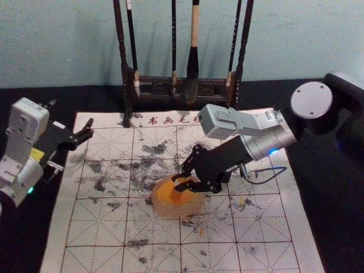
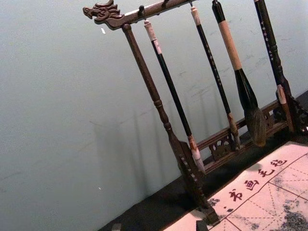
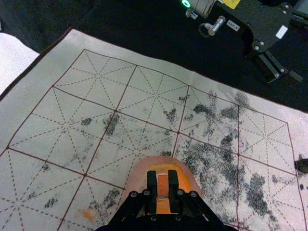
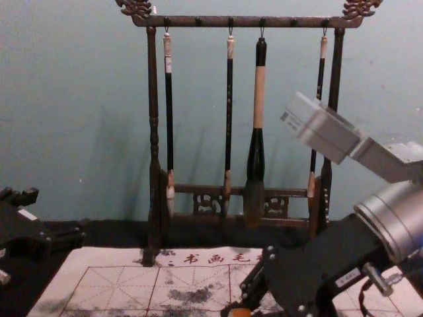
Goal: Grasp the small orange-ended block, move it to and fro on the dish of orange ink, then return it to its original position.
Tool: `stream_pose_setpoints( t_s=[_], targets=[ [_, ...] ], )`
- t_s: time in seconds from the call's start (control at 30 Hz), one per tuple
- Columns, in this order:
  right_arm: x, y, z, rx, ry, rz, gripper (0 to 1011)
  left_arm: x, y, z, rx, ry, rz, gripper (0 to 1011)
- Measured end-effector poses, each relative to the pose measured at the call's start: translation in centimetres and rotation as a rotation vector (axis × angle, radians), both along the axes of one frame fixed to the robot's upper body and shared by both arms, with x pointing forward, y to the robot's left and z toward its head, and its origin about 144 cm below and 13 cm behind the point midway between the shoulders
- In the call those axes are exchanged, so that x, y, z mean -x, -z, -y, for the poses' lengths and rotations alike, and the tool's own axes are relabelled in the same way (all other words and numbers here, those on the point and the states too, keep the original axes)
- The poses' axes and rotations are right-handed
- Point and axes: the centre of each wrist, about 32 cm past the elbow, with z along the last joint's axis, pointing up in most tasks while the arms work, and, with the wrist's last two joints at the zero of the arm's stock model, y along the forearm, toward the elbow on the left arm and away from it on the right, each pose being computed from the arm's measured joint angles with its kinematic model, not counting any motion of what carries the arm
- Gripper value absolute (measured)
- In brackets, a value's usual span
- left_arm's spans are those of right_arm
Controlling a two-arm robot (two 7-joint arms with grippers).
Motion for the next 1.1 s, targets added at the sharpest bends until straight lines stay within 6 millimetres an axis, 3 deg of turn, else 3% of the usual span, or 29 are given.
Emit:
stream_pose_setpoints(
  t_s=[0.57, 1.1],
  targets=[
    [-0.8, 0.3, -1.3, -0.012, -0.013, -0.003, 133, 0.0, 0.0, 0.0, 0.0, 0.0, 0.0, 1001],
    [-1.7, 0.2, -1.2, -0.006, 0.012, 0.011, 133, 0.0, 0.0, 0.0, 0.0, 0.0, 0.0, 1001]
  ],
)
